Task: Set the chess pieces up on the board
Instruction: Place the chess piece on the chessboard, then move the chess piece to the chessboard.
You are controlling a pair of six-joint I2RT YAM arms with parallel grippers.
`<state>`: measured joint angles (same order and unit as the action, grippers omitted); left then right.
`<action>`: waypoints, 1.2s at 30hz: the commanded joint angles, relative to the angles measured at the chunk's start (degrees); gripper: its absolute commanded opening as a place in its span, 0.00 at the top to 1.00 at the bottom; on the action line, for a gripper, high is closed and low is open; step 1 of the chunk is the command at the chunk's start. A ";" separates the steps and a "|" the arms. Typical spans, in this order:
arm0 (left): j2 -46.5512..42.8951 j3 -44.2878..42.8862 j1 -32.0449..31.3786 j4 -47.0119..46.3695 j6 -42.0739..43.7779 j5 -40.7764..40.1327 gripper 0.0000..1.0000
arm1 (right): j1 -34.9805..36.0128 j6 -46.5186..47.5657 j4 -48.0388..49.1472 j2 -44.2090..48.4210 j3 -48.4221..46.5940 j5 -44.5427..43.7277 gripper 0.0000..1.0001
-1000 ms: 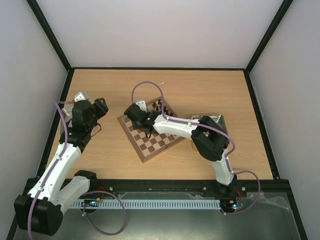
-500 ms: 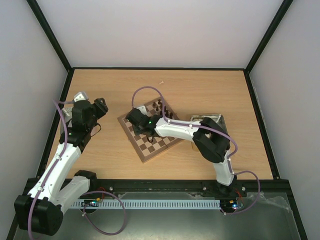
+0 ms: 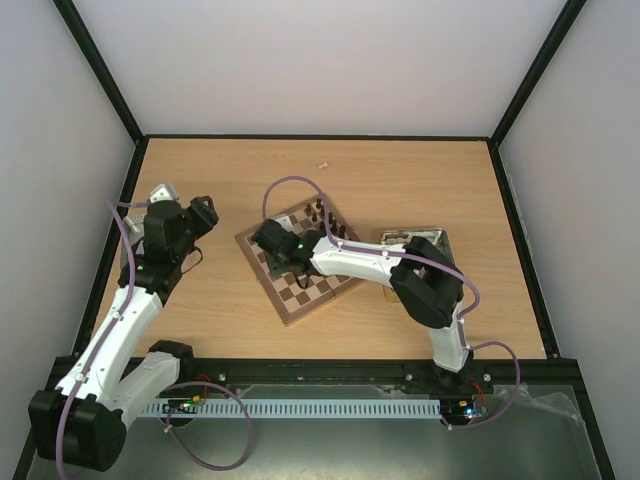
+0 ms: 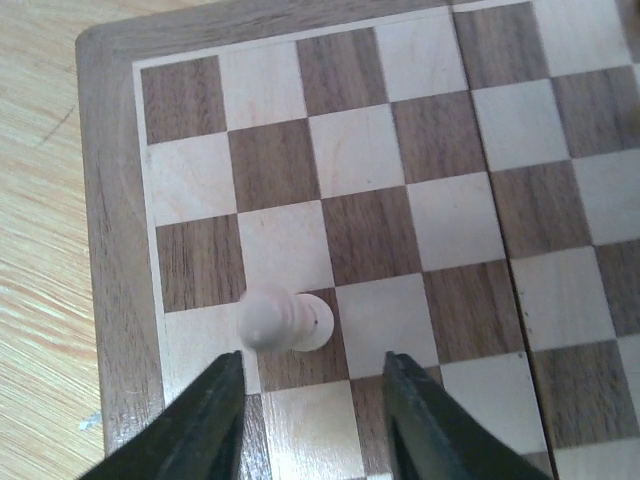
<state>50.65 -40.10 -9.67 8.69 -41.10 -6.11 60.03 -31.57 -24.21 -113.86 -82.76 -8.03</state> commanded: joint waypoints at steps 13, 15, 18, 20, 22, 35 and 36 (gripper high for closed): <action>-0.66 0.20 0.33 2.47 0.24 1.02 0.30 | -0.27 -3.72 -4.21 1.63 -5.47 -3.87 0.53; -0.58 0.22 0.29 2.52 0.21 1.01 0.30 | -0.30 -3.47 -4.47 0.69 -5.65 -3.94 0.53; -0.44 0.22 0.35 2.39 0.20 1.01 0.30 | -0.29 -2.87 -4.54 -0.74 -6.11 -3.06 0.54; -0.34 0.22 0.38 2.34 0.18 1.01 0.30 | -0.39 -2.35 -4.66 -1.79 -6.69 -2.50 0.55; -0.29 0.15 0.31 2.30 0.20 1.01 0.30 | -0.33 -2.03 -5.01 -2.77 -7.47 -2.54 0.56; -0.30 -0.41 0.40 2.03 0.21 0.95 0.30 | -0.30 -2.26 -6.34 -5.46 -10.23 -3.89 0.82; -0.29 -0.40 0.36 2.03 0.25 0.85 0.30 | -0.27 -2.19 -6.33 -5.30 -10.18 -3.58 0.84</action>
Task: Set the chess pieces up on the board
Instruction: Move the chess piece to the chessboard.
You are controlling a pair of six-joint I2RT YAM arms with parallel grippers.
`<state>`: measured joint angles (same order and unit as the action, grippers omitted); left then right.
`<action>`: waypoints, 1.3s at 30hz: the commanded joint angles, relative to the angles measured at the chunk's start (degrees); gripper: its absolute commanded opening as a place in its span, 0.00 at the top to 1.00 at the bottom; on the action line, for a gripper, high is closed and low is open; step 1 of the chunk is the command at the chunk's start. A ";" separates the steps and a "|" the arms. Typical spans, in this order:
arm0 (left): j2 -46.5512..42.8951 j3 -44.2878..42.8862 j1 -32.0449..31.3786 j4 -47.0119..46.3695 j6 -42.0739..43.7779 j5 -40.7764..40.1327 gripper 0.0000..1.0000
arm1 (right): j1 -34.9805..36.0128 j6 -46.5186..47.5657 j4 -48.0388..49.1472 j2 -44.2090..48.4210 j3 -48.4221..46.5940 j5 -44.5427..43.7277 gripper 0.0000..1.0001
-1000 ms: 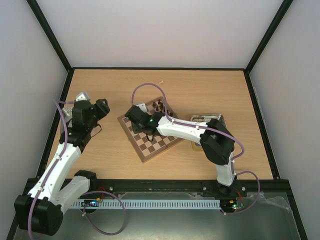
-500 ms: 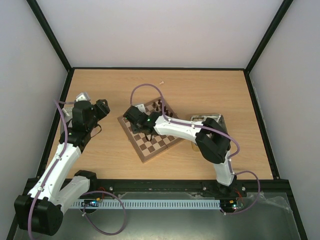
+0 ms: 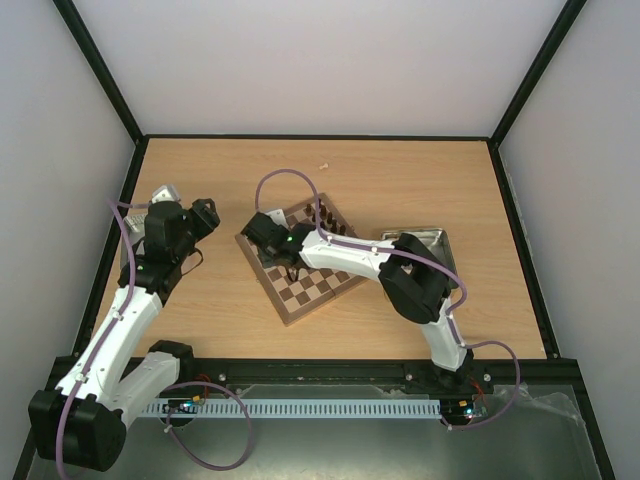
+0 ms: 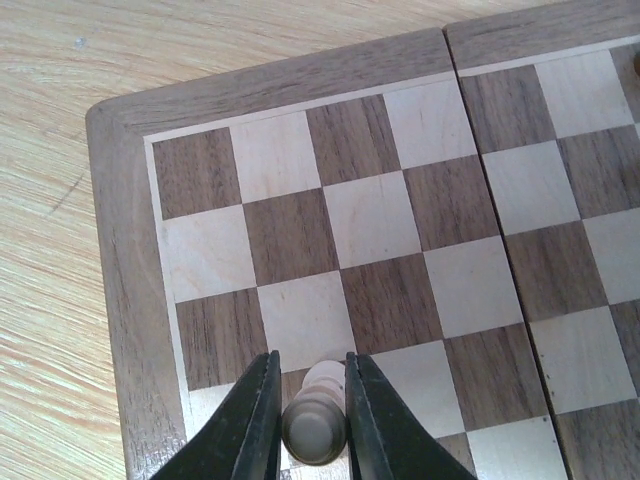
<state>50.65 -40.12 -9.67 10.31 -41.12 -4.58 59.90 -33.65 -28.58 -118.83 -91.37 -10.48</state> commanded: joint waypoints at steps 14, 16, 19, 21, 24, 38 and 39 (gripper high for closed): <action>-0.29 -0.14 0.36 0.54 0.27 -1.33 0.30 | 1.00 0.48 0.01 3.63 0.47 6.29 0.86; -0.30 -0.06 0.38 0.53 0.32 -1.40 0.30 | 0.97 0.43 0.26 3.98 0.49 7.07 0.86; -0.21 0.02 0.37 0.52 0.17 -1.40 0.30 | 1.05 0.44 0.64 4.09 1.45 8.60 0.86; -0.21 0.14 0.36 0.51 0.11 -1.39 0.30 | 1.16 0.26 1.27 4.08 2.27 9.12 0.86; -0.13 0.17 0.36 0.50 0.13 -1.40 0.30 | 1.21 0.25 1.26 3.58 2.34 8.88 0.86; -0.03 0.17 0.36 0.48 0.17 -1.40 0.30 | 1.36 0.52 4.92 2.31 3.55 8.06 0.84; -0.04 0.13 0.36 0.58 0.19 -1.40 0.30 | 1.31 0.51 4.89 2.21 3.57 7.81 0.84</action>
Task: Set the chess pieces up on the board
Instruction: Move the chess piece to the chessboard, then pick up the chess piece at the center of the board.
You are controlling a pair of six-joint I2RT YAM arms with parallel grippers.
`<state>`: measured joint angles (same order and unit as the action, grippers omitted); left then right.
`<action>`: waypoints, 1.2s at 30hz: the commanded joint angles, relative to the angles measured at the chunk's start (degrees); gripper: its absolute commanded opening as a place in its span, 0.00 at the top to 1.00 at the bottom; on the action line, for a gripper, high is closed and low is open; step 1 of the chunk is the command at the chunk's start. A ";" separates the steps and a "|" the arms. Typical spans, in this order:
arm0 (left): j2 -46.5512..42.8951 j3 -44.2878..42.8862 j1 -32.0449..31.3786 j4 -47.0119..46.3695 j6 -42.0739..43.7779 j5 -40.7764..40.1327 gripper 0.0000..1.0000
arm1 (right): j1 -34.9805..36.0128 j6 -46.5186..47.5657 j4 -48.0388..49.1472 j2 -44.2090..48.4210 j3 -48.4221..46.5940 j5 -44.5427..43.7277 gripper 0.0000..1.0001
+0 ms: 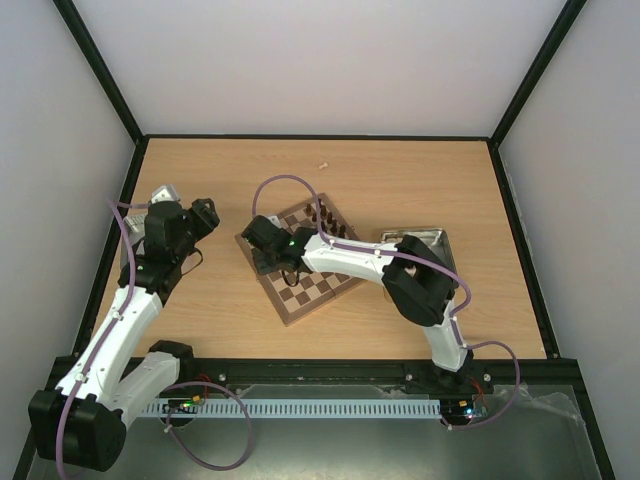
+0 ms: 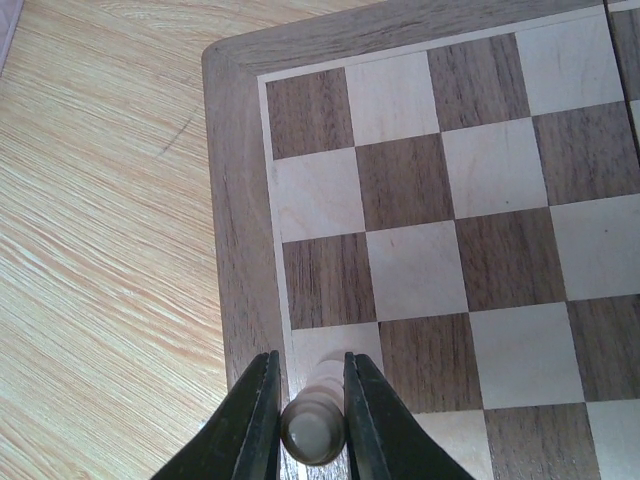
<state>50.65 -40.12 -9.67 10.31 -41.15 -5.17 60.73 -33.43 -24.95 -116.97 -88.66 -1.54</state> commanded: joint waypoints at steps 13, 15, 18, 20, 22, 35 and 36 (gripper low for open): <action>0.31 -0.11 0.36 0.42 0.56 -0.11 0.28 | 0.22 -1.58 2.56 5.71 -0.36 -7.13 0.52; 0.44 -0.34 0.36 0.54 0.83 -0.15 0.28 | -0.51 -2.37 2.61 5.82 -1.64 -8.62 0.50; 0.50 -0.64 0.36 0.89 1.32 -0.81 0.27 | -3.06 -4.43 3.61 6.31 -1.78 -10.08 0.48; 0.62 -0.65 0.36 0.90 1.83 -1.27 0.26 | -5.74 -5.71 4.64 6.62 -1.78 -10.10 0.48; 1.02 -1.01 0.37 0.86 2.70 -1.42 0.25 | -8.76 -5.89 5.71 6.62 -3.40 -10.60 0.48; 6.05 -4.10 0.69 1.30 9.64 5.24 0.23 | -27.64 1.67 -1.40 -19.54 -39.53 -8.44 0.42; 6.52 -4.09 0.70 1.30 9.49 5.91 0.24 | -28.34 1.77 -1.34 -21.37 -41.71 -8.28 0.42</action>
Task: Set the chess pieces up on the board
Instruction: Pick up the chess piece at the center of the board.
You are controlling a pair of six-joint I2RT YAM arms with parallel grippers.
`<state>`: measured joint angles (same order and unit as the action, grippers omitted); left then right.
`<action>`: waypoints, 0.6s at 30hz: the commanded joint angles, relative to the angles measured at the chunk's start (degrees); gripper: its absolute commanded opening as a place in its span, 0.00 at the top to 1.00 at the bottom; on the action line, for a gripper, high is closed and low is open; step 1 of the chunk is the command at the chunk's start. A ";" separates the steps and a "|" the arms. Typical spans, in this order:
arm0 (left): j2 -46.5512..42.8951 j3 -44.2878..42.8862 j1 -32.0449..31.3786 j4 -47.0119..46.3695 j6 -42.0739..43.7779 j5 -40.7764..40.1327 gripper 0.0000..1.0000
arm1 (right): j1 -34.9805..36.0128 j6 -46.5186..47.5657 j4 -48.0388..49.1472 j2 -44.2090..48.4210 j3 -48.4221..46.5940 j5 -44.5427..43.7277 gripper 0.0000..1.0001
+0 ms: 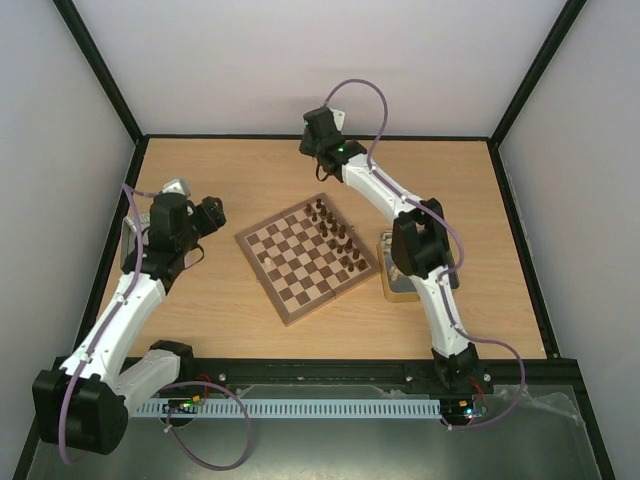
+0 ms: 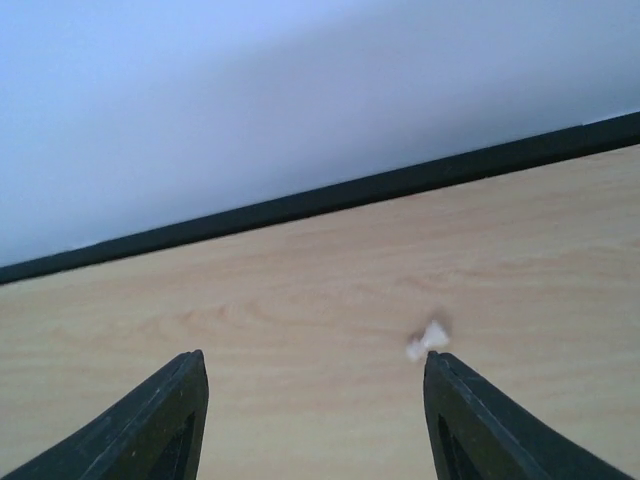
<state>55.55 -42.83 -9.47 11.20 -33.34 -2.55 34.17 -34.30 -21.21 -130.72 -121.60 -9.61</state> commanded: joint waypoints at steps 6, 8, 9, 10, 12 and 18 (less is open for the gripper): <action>3.69 -1.00 0.56 -0.04 1.60 6.95 0.24 | -4.13 5.18 1.90 -12.86 -9.60 -1.02 0.40; 4.02 -0.87 0.55 -0.33 1.97 7.81 0.24 | -4.33 6.84 3.88 -14.03 -9.62 -1.56 0.40; 4.10 -0.89 0.51 -0.43 2.14 8.08 0.24 | -4.42 7.55 4.81 -14.57 -9.62 -1.82 0.40; 4.19 -0.93 0.52 -0.46 2.24 8.30 0.24 | -4.57 8.06 5.73 -14.97 -9.62 -1.89 0.41; 4.25 -1.01 0.52 -0.48 2.16 8.94 0.24 | -5.15 8.51 6.97 -16.14 -9.62 -1.01 0.42; 4.45 -0.71 0.52 -0.50 0.88 12.26 0.24 | -7.94 8.28 7.93 -19.78 -10.55 4.74 0.47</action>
<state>59.68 -42.85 -9.30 11.11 -32.12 6.55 28.71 -26.94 -15.70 -147.65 -129.62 -7.81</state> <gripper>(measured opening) 0.763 0.544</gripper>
